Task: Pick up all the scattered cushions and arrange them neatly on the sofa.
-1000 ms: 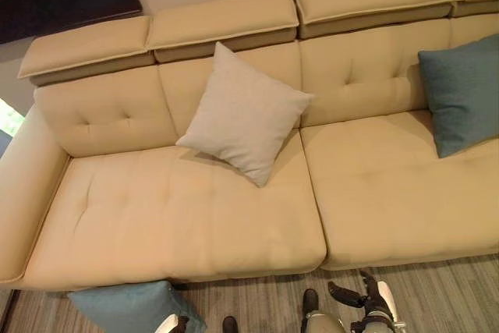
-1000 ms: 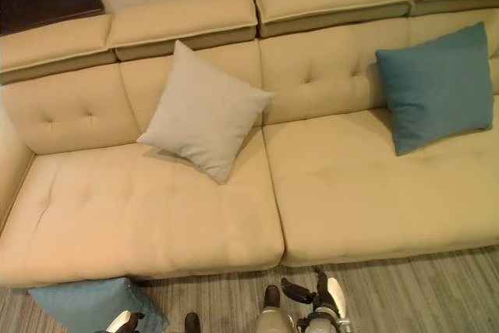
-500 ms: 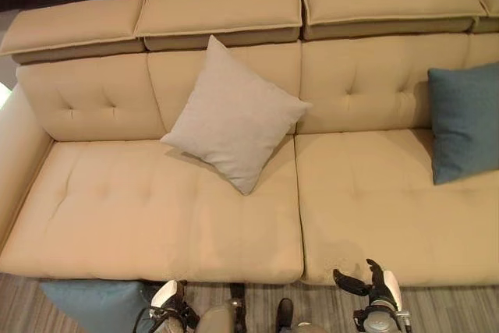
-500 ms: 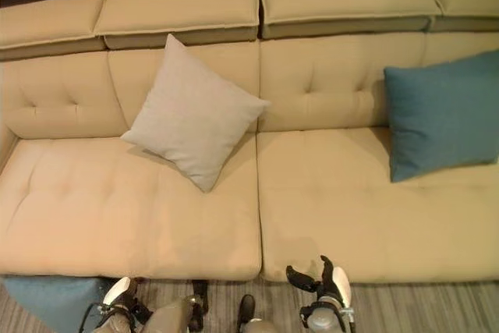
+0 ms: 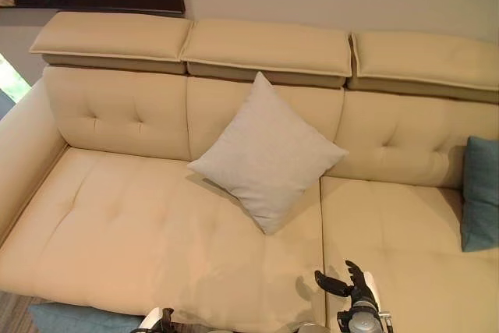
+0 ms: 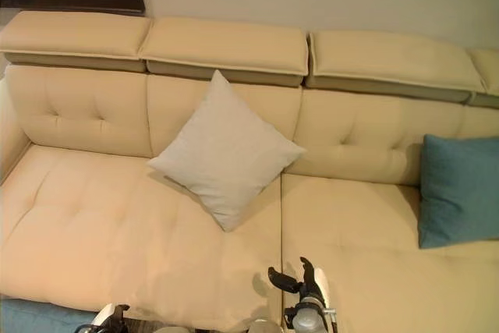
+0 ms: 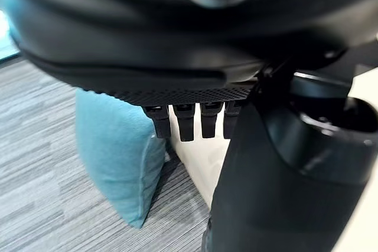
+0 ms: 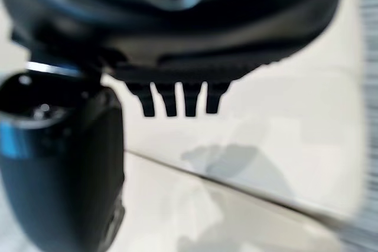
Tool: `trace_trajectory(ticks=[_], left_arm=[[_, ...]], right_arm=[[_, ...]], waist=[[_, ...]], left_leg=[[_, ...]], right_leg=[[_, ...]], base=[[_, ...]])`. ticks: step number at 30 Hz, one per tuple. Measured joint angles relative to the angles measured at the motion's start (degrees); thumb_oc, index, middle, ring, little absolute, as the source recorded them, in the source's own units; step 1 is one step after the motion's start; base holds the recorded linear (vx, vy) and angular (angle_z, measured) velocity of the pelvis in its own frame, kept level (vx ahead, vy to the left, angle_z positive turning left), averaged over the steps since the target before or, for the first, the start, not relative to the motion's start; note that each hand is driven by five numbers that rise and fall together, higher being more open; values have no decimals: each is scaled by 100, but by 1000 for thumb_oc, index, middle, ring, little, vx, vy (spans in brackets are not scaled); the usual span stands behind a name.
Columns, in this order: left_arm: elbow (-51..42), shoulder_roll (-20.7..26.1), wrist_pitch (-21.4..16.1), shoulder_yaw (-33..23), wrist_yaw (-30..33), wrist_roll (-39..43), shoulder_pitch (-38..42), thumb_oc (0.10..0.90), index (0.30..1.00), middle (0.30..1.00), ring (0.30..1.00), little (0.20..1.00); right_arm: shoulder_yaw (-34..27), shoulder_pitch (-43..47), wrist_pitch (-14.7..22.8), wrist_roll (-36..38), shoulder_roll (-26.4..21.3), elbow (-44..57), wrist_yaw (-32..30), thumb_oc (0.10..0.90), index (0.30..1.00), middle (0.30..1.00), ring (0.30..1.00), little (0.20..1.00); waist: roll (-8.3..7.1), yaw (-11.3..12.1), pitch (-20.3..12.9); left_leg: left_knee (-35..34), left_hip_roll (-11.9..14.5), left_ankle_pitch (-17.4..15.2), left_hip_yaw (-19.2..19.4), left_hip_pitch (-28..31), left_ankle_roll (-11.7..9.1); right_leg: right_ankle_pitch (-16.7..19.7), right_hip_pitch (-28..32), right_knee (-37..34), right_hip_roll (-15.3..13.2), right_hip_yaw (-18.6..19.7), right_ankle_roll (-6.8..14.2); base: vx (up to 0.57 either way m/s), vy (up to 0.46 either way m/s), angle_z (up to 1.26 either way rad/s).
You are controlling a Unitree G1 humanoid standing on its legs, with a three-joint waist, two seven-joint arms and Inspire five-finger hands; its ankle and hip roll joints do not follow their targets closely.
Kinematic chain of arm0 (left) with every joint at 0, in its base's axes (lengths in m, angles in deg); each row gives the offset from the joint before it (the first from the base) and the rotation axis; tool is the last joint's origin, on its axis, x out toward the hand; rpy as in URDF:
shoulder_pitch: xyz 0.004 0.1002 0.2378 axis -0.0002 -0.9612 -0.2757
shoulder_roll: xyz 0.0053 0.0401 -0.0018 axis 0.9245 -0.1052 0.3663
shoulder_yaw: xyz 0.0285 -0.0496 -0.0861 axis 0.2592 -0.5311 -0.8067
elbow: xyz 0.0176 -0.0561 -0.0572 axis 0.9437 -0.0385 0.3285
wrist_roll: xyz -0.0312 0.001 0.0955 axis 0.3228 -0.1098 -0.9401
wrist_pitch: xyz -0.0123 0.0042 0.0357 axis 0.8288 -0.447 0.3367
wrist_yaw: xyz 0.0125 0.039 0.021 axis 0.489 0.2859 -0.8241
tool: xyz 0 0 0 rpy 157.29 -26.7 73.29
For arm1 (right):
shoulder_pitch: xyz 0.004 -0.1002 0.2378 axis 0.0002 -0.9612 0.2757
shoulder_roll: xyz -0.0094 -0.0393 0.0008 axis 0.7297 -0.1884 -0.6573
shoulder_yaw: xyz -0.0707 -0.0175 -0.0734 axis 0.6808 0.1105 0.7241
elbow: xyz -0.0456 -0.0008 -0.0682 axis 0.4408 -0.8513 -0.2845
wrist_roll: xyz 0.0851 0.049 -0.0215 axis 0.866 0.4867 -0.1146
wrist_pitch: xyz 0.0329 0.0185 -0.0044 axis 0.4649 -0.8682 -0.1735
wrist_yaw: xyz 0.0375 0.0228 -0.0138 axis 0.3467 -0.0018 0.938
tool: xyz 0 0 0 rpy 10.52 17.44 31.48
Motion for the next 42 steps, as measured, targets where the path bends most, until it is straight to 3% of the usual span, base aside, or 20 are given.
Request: trace_trajectory(ticks=[1,3,5,6,9,10,11,14,18,20,23,25,30,35,38,42], left_arm=[[4,12,0,-4,-8,-1,-2,800,900,900,900,900],[1,70,1,-13,-18,-1,42,800,900,900,900,900],[-71,128,-20,28,6,-14,95,800,900,900,900,900],[-68,142,-23,22,20,-27,121,800,900,900,900,900],[-126,116,-44,24,35,-64,12,800,900,900,900,900],[-209,132,-76,23,39,-64,-78,800,900,900,900,900],[-271,162,-85,24,41,-64,-130,800,900,900,900,900],[-392,16,-140,21,41,-67,-499,800,900,900,900,900],[-446,-56,-149,41,30,-140,-813,800,900,900,900,900],[-445,-48,-148,41,31,-175,-814,800,900,900,900,900],[-415,98,-201,287,24,-166,-598,800,900,900,900,900],[-422,110,-274,357,30,-140,-458,800,900,900,900,900],[-391,160,-324,476,25,-41,-202,800,900,900,900,900],[-243,348,-430,473,61,300,-168,800,900,900,900,900],[-233,445,-457,466,116,398,-25,800,900,900,900,900],[-246,450,-518,473,330,388,6,800,900,900,900,900]], right_arm=[[-48,17,5,7,-32,126,-2,800,900,900,900,900],[-40,-69,-15,21,-99,335,-12,800,900,900,900,900],[-39,-173,-48,-6,-219,795,-52,800,900,900,900,900],[-102,-180,-51,-15,-237,1025,-114,800,900,900,900,900],[-211,-207,-120,-64,-464,1674,-222,800,900,900,900,900],[-276,-240,-98,-157,-593,2016,-295,800,900,900,900,900],[-304,-227,-90,-228,-641,2165,-347,800,900,900,900,900],[-434,-35,-80,-452,-1234,2617,-480,800,900,900,900,900],[-451,678,-92,-790,-1760,2776,-697,800,900,900,900,900],[-325,1217,-126,-790,-1974,2546,-726,800,900,900,900,900],[194,2555,-110,-713,-2159,1556,-753,800,900,900,900,900],[543,3184,-110,-500,-2149,955,-683,800,900,900,900,900],[1332,4432,-123,2,-2168,-37,-333,800,900,900,900,900],[1493,5427,-106,247,-2269,-896,-341,800,900,900,900,900],[1543,5730,-126,101,-2694,-1454,-501,800,900,900,900,900],[1673,5841,-316,-509,-2864,-1576,-1026,800,900,900,900,900]], waist=[[57,-6,22],[71,-60,30],[62,-141,21],[50,-133,19],[14,-129,-6],[-72,-129,-70],[-158,-125,-101],[-43,-69,-150],[-77,45,-163],[-137,73,-168],[-339,308,-269],[-374,475,-276],[-325,982,-142],[-241,1154,168],[-231,1366,388],[-251,1430,564]], left_leg=[[17,19,15,-39,1,-8],[89,11,2,-271,21,-57],[96,2,29,-494,-57,-119],[76,-2,87,-574,-94,-190],[56,-42,170,-787,-160,-320],[36,-114,208,-813,-258,-395],[5,-178,229,-812,-296,-426],[-19,74,295,-881,-422,-633],[-129,299,361,-921,-476,-795],[-159,334,405,-1021,-528,-848],[-180,381,553,-1225,-819,-914],[-180,386,618,-1326,-1027,-949],[-179,362,773,-1506,-1509,-979],[-178,299,923,-1809,-2020,-1073],[-176,263,995,-1977,-2273,-1107],[-177,208,1024,-2077,-2344,-1100]], right_leg=[[25,84,-625,-80,-74,23],[72,89,-1152,-138,117,100],[342,114,-1578,84,987,187],[388,199,-1773,83,1072,226],[608,677,-2694,156,921,237],[924,788,-3021,177,925,229],[1005,783,-3116,142,897,250],[1132,888,-3360,418,631,134],[1126,806,-3360,641,605,-12],[1122,780,-3361,691,516,-32],[1149,525,-3362,776,319,-75],[1172,361,-3363,806,235,-106],[1235,-31,-3363,826,68,-135],[1254,-399,-3363,849,-221,-123],[1257,-568,-3362,852,-414,-121],[1249,-585,-3363,850,-532,-109]], base=[[126,-189,24],[175,-238,51],[95,-128,57],[117,-199,47],[112,-190,38],[78,-111,47],[88,-105,37],[98,-119,28],[50,-64,2],[10,-46,22],[-46,-30,32],[-73,-7,25],[-58,23,21],[-37,13,31],[-6,-17,33],[-2,-2,17]])
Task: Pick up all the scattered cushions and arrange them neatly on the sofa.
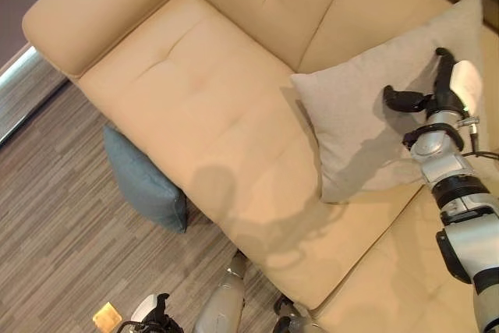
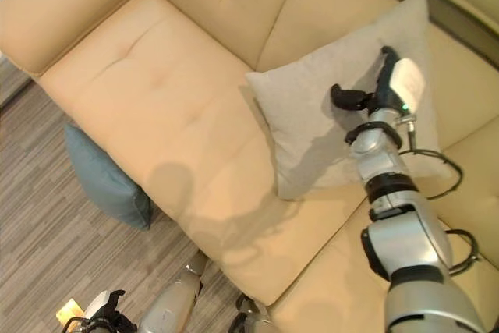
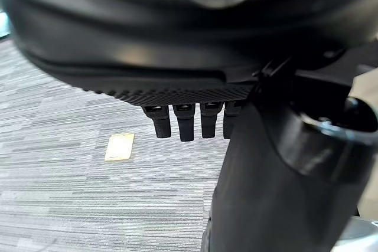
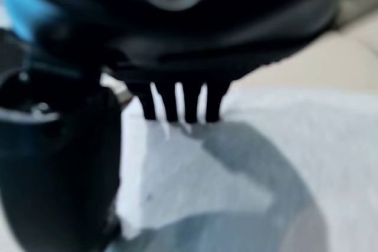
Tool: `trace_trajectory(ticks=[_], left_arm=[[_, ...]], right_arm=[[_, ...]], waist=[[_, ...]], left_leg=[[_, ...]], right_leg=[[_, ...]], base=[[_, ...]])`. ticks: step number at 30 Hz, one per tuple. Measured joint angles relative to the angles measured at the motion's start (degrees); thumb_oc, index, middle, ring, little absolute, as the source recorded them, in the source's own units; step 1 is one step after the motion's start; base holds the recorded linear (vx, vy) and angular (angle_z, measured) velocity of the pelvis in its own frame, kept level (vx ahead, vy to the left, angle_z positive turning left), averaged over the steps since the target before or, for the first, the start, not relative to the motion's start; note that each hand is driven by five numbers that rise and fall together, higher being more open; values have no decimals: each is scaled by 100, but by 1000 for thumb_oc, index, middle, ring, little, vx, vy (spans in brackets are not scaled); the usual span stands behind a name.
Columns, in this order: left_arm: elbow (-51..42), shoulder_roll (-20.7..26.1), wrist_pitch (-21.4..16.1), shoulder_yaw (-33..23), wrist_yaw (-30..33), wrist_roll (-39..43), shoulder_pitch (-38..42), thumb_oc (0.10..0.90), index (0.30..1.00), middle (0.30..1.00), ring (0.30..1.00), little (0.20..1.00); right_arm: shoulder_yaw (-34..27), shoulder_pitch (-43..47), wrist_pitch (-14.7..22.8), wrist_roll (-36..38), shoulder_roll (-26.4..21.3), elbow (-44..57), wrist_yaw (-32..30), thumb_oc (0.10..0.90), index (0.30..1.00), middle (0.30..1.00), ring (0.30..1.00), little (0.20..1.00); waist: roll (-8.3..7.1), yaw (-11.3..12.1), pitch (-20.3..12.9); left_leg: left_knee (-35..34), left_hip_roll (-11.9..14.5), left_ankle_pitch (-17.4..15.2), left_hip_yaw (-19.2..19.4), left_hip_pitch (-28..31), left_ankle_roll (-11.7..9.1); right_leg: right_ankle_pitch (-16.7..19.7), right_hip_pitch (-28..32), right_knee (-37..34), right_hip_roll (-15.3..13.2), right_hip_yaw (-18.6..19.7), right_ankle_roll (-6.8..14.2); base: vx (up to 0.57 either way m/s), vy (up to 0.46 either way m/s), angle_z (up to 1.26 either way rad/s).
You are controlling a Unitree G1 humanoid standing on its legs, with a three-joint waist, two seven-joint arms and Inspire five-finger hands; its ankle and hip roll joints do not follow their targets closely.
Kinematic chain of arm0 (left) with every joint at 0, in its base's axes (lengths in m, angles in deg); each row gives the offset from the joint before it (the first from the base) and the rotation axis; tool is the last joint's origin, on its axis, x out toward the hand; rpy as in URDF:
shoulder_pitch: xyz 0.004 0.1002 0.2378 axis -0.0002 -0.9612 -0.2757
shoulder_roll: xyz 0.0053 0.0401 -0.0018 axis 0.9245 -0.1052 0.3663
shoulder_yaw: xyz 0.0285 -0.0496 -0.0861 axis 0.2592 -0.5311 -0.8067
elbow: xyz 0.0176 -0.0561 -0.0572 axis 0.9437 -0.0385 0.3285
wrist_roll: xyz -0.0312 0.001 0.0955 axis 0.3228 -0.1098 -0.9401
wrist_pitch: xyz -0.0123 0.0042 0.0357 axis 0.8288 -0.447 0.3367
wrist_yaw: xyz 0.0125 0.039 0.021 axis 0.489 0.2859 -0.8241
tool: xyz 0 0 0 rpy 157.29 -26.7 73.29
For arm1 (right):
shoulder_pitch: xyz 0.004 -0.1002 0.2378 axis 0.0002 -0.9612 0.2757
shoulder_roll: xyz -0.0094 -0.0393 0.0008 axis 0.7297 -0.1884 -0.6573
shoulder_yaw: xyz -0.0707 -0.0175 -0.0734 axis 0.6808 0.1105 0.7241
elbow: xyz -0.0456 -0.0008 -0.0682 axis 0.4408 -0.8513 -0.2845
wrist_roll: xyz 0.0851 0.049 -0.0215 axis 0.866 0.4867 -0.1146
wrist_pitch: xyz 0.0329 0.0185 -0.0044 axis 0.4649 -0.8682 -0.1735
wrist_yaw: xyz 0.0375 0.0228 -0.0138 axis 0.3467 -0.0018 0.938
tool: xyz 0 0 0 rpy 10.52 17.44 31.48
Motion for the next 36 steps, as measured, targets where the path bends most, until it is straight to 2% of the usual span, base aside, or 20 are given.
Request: trace_trajectory(ticks=[7,12,16,21,24,28,29,32,36], left_arm=[[-38,-121,13,2,261,-200,207,800,900,900,900,900],[-132,-300,20,25,341,-318,337,800,900,900,900,900],[-371,-304,4,23,370,-334,540,800,900,900,900,900],[-489,-301,-18,19,438,-326,681,800,900,900,900,900],[-386,-292,-12,16,438,-324,666,800,900,900,900,900],[-193,-257,-1,6,440,-254,625,800,900,900,900,900],[-68,-236,1,6,438,-224,612,800,900,900,900,900],[129,-222,3,-42,435,-199,517,800,900,900,900,900],[175,-31,-2,-76,321,-105,310,800,900,900,900,900]], right_arm=[[-770,-374,-668,-872,9,823,-1174,800,900,900,900,900],[-1071,-620,-993,-1288,12,1166,-1488,800,900,900,900,900],[-1639,-759,-1097,-1366,20,1465,-1755,800,900,900,900,900],[-2083,-899,-1170,-1273,5,1520,-2174,800,900,900,900,900],[-2112,-944,-1184,-1146,5,1376,-2170,800,900,900,900,900],[-1995,-841,-1043,-540,4,598,-1910,800,900,900,900,900],[-1713,-668,-866,-275,5,175,-1704,800,900,900,900,900],[-1397,-378,-524,370,19,-383,-1086,800,900,900,900,900],[-961,-15,-361,949,-14,-775,-118,800,900,900,900,900]], waist=[[77,40,199],[86,52,202],[87,183,201],[86,167,202],[85,136,202],[84,145,203],[76,124,206],[57,110,197],[-50,99,201]], left_leg=[[0,-33,68,-194,-180,-74],[1,-97,85,-255,-198,-67],[1,-115,89,-276,-189,-63],[1,-134,99,-325,-83,-50],[1,-128,104,-321,-50,-43],[0,-117,102,-320,29,-44],[0,-102,102,-302,34,-44],[-2,-88,101,-259,62,-42],[-1,-61,102,-259,55,-41]], right_leg=[[1,-99,-1,8,-202,7],[-16,-80,-2,-22,-266,27],[-16,-62,-2,-34,-283,27],[-18,66,-2,-21,-319,30],[-18,99,-2,-20,-316,30],[-19,179,-2,-31,-314,30],[-18,178,-2,-23,-283,30],[-14,188,-2,7,-221,31],[-13,181,-2,6,-229,30]], base=[[32,-21,12],[6,0,11],[9,-14,4],[2,-14,4],[0,0,0],[-1,-1,-1],[92,-68,-5],[67,-55,-8],[20,-14,0]])
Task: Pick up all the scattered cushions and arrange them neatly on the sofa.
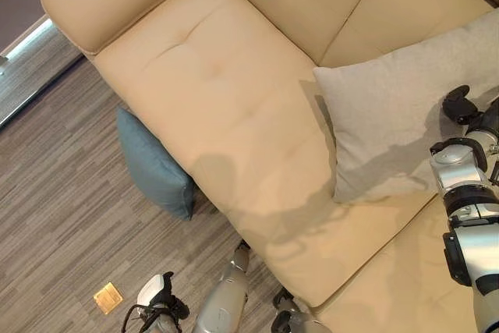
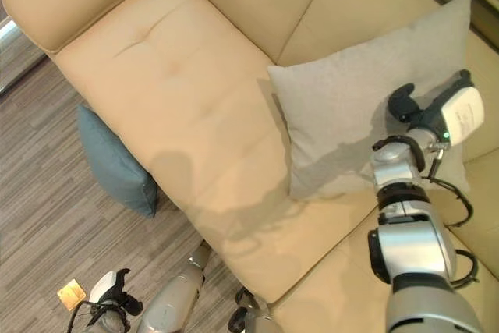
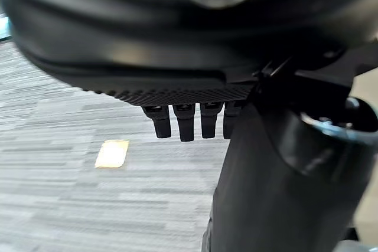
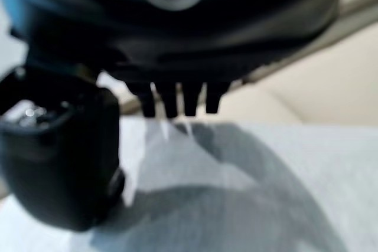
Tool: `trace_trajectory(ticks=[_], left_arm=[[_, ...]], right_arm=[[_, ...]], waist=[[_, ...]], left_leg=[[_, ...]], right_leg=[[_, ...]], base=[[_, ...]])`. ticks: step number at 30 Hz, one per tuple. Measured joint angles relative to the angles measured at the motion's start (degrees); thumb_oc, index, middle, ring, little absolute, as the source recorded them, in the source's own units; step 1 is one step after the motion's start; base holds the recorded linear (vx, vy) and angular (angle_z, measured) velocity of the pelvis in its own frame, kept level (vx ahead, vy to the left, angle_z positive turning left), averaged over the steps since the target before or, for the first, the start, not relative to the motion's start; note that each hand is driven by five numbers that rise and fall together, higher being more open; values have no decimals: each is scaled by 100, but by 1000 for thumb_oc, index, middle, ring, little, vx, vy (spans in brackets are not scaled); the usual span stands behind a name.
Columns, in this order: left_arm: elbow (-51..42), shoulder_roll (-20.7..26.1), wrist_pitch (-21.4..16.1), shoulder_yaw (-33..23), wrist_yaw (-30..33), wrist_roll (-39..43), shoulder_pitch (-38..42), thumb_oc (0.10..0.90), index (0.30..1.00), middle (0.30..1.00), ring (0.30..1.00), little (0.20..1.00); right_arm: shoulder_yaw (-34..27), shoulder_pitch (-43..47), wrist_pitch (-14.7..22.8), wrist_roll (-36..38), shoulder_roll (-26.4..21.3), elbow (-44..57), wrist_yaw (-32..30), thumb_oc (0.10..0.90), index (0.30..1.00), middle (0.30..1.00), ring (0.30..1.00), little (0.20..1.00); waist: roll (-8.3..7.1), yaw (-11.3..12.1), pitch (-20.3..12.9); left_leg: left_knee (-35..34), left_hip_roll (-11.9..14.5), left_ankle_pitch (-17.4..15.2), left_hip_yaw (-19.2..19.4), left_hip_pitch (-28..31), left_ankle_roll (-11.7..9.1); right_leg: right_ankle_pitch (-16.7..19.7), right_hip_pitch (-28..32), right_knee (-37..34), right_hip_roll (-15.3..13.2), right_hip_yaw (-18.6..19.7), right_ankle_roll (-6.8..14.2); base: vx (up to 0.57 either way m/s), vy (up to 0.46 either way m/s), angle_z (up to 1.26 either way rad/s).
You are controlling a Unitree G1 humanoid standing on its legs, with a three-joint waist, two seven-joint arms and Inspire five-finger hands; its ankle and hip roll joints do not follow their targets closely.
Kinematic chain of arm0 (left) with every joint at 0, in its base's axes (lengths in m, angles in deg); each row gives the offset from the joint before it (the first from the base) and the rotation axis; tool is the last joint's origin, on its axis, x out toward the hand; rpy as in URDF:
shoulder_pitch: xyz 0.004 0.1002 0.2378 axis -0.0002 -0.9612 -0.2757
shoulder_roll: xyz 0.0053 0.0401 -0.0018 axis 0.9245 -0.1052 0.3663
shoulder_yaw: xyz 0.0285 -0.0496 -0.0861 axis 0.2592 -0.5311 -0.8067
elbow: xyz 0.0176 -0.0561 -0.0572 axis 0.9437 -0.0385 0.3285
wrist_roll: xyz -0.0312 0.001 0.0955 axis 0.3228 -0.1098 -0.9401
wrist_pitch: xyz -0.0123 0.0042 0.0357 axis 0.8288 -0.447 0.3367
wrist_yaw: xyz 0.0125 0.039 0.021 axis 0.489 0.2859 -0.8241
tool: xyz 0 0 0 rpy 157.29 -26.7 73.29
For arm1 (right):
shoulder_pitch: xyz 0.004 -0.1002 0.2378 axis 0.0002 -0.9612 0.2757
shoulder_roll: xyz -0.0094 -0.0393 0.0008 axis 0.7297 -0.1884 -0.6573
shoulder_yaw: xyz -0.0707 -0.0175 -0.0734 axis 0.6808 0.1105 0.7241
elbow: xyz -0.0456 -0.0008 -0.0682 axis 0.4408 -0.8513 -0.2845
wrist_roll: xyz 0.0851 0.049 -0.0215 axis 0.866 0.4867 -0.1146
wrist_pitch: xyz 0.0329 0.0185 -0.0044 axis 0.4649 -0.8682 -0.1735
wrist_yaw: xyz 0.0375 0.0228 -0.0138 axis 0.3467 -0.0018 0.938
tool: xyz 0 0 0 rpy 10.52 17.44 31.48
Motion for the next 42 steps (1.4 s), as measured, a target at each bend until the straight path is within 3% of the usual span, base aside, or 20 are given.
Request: trace_trajectory(ticks=[1,2,4,5,8,12,20,29,31,32,35,42], left_arm=[[8,66,-18,-1,-63,94,-46,800,900,900,900,900],[6,122,-28,-3,-142,103,-62,800,900,900,900,900],[11,261,-45,1,-255,104,-135,800,900,900,900,900],[21,298,-45,3,-267,103,-148,800,900,900,900,900],[-63,315,-66,29,-372,99,-146,800,900,900,900,900],[-103,306,-126,39,-484,97,-145,800,900,900,900,900],[-97,292,-118,32,-490,96,-163,800,900,900,900,900],[-6,241,-45,28,-478,88,-487,800,900,900,900,900],[71,228,317,45,-633,115,-240,800,900,900,900,900],[25,250,326,62,-599,108,-196,800,900,900,900,900],[-435,217,67,74,-351,114,-123,800,900,900,900,900],[-639,179,-13,-29,-326,566,81,800,900,900,900,900]], right_arm=[[152,145,56,164,-63,-214,339,607,611,611,611,611],[227,173,74,331,-134,-276,583,582,573,573,573,573],[184,107,168,780,-235,-274,1066,478,418,418,418,418],[187,98,174,914,-288,-276,1230,400,300,300,300,300],[183,67,398,1088,-471,-498,1569,400,300,300,300,300],[37,24,426,972,-486,-639,1569,400,300,300,300,300],[-612,-415,392,806,-474,-618,1279,400,300,300,300,300],[-1182,-1039,401,987,-199,-35,598,400,300,300,300,300],[-1229,-1084,345,1031,100,455,188,400,300,300,300,300],[-1309,-1067,424,1034,223,652,155,400,300,300,300,300],[-1310,-1081,476,1030,219,791,-105,400,300,300,300,300],[-1959,-1624,503,900,209,1191,-797,400,300,300,300,300]], waist=[[-43,7,-14],[-72,19,-28],[-185,19,-89],[-221,9,-111],[-293,7,-172],[-338,25,-320],[-97,31,-527],[9,-253,-555],[105,-449,-547],[130,-413,-528],[385,-533,-565],[656,-636,-495]], left_leg=[[0,4,0,0,0,0],[0,6,0,0,-1,-1],[0,7,-2,0,-1,-2],[-1,6,-2,1,-1,-2],[-1,0,-20,3,13,-27],[0,-11,-1,2,15,-2],[1,-48,6,1,76,0],[-2,-24,1,255,180,-1],[-3,14,-31,345,165,37],[-4,43,-32,454,150,38],[-4,7,-32,551,160,39],[-3,17,-31,570,116,39]], right_leg=[[0,2,0,8,-1,0],[0,1,0,8,-1,0],[0,2,0,8,-3,-1],[0,1,0,8,-2,-1],[5,24,0,7,-7,-6],[4,24,-1,-5,-12,-7],[8,77,0,-42,-16,5],[13,108,-2,-80,164,9],[15,57,4,-76,248,4],[71,3,0,-72,330,10],[97,-16,-2,-97,454,33],[75,-64,-2,-116,452,42]], base=[[43,-25,0],[33,-15,0],[0,0,0],[49,-28,-1],[33,-19,0],[0,0,0],[-42,23,0],[-26,-3,-10],[-26,23,-21],[-33,-26,-44],[-23,-21,-18],[-2,-24,0]])
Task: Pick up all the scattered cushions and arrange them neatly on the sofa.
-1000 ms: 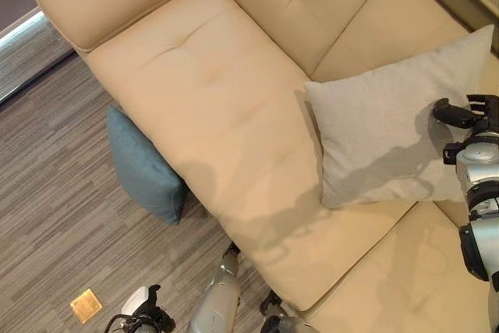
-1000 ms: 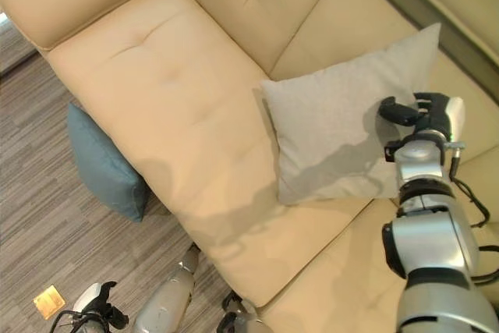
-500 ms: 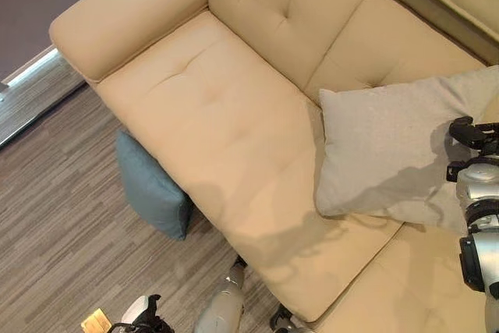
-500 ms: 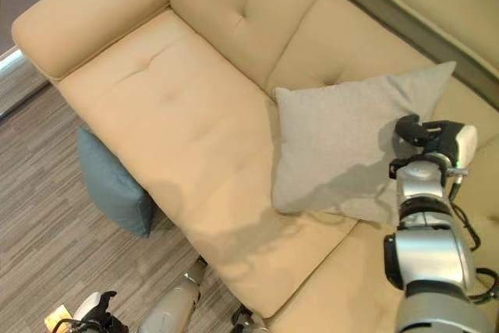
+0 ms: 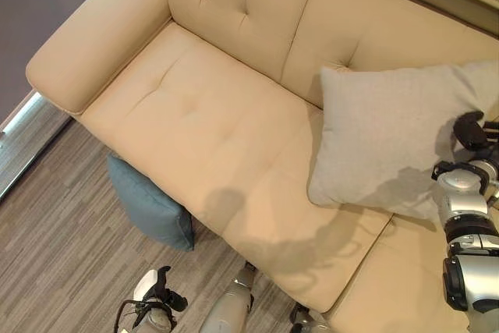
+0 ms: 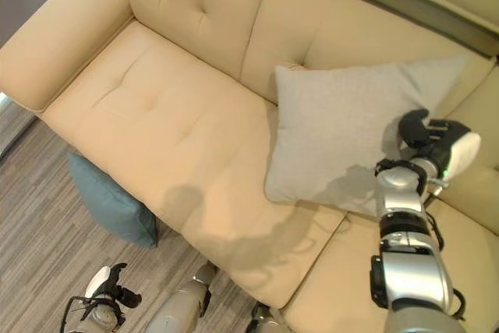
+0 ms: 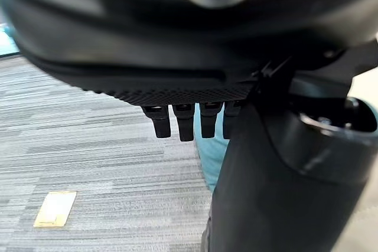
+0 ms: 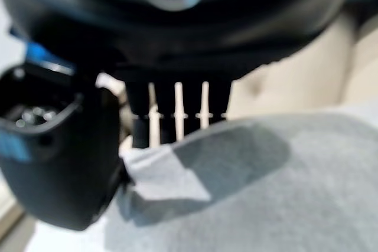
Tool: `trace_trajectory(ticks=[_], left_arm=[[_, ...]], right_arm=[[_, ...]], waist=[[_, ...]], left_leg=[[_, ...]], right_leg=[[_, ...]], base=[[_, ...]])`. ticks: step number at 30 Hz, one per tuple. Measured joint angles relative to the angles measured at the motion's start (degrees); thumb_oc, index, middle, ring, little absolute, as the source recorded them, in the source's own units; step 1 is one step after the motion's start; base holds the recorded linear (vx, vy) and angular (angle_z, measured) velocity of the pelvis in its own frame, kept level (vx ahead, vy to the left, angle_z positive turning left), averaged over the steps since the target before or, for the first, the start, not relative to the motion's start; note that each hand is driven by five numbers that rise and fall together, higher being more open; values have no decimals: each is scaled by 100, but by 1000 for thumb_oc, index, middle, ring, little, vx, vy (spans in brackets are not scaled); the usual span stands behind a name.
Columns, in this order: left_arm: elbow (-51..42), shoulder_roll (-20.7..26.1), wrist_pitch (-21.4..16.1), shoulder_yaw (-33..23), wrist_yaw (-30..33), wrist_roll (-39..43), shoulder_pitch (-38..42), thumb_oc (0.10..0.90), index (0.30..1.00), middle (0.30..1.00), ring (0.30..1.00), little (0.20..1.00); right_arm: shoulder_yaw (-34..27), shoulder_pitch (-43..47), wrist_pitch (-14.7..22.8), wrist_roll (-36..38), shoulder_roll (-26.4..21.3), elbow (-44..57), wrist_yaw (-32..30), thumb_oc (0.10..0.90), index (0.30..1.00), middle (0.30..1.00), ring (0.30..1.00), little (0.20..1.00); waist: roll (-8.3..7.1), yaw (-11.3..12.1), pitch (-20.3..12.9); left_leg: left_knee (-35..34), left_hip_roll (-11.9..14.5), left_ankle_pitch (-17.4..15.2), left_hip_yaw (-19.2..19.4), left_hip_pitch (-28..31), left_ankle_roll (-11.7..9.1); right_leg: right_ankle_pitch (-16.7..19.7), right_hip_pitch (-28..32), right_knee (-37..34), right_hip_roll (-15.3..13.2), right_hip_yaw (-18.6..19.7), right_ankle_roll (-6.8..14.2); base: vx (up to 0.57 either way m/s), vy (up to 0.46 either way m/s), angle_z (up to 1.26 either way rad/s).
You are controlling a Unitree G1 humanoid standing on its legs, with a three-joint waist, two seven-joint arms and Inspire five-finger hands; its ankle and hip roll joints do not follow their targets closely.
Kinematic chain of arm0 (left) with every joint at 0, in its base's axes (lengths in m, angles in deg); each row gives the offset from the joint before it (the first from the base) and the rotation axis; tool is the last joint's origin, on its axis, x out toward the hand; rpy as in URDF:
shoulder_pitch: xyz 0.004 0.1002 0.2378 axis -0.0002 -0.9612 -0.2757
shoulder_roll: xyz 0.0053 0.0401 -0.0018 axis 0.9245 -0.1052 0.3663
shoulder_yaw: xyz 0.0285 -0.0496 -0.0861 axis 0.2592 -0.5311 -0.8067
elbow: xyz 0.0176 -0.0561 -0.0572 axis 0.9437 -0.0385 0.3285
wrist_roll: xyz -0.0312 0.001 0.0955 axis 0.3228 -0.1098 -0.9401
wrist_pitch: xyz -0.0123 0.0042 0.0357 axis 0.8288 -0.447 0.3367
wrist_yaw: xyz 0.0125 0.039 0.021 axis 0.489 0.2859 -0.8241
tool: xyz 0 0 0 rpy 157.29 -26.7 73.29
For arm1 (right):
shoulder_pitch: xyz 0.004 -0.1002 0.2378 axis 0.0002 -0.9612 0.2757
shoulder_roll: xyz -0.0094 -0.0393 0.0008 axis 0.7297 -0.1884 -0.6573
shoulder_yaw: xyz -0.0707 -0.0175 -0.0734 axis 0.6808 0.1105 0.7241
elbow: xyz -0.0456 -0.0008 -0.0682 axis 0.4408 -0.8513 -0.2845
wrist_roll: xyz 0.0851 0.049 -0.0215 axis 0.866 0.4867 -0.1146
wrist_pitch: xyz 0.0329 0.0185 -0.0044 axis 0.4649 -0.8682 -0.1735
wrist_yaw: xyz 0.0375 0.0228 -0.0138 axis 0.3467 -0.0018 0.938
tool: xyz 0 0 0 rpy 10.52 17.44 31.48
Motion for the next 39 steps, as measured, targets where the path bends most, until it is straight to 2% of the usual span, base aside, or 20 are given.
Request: trace_trajectory(ticks=[5,10,14,20,22,23,24,26,30,35,39], left_arm=[[-151,0,-35,-17,26,3,4,800,900,900,900,900],[-395,8,-54,-280,83,468,-22,800,900,900,900,900],[-1213,272,-30,-202,108,638,-33,800,900,900,900,900],[-2029,690,-100,-263,315,670,340,800,900,900,900,900],[-2086,352,-422,-355,606,624,262,800,900,900,900,900],[-1958,225,-411,-324,640,631,282,800,900,900,900,900],[-1735,58,-394,-302,599,640,270,800,900,900,900,900],[-1489,-130,-338,-162,573,666,218,800,900,900,900,900],[-2050,-172,-289,-97,555,730,-193,800,900,900,900,900],[-3066,195,-230,-89,561,788,-151,800,900,900,900,900],[-3763,644,-190,-219,706,858,384,800,900,900,900,900]], right_arm=[[-263,-110,4,-9,1,35,-192,400,300,300,300,300],[-585,-546,42,20,5,36,-263,400,300,300,300,300],[-779,-1026,81,190,56,-20,-251,400,300,300,300,300],[-909,-1192,76,311,253,7,-248,400,300,300,300,300],[-922,-1483,80,323,312,27,-282,400,300,300,300,300],[-930,-1596,113,315,424,67,-300,400,300,300,300,300],[-978,-1706,137,308,657,325,-347,800,900,900,900,900],[-982,-1839,187,307,890,495,-406,800,900,900,900,900],[-1033,-2005,189,307,1023,651,-503,800,900,900,900,900],[-1028,-2030,190,316,1045,720,-511,800,900,900,900,900],[-1017,-2228,332,420,1267,1257,-536,800,900,900,900,900]], waist=[[193,-80,60],[199,-82,62],[199,-126,64],[267,-403,104],[260,-407,109],[245,-443,118],[216,-532,137],[155,-615,177],[114,-705,203],[138,-714,202],[172,-755,193]], left_leg=[[0,10,2,25,14,2],[0,15,0,59,28,0],[-1,16,-1,79,89,1],[-2,32,-1,150,123,1],[-1,9,0,221,192,1],[-1,10,0,255,219,2],[-2,21,0,293,230,2],[-2,63,0,324,237,2],[-2,130,0,365,260,2],[-6,192,-35,384,247,-15],[-6,208,-114,459,194,50]], right_leg=[[0,5,1,1,12,0],[-11,14,-1,-1,19,-1],[-12,74,1,0,21,-1],[14,84,2,5,86,-9],[14,125,1,-10,163,-3],[12,141,0,-16,178,-1],[10,147,-1,-8,190,0],[11,136,1,4,241,-6],[24,136,0,48,292,-31],[56,107,-2,102,307,-78],[72,27,-1,105,362,-96]], base=[[2,-6,-1],[20,-25,-1],[13,-10,0],[-8,-33,-7],[-10,-68,-12],[25,-47,-12],[9,-26,-12],[-9,-16,-12],[1,-14,-7],[-7,-1,-4],[-38,-3,-8]])
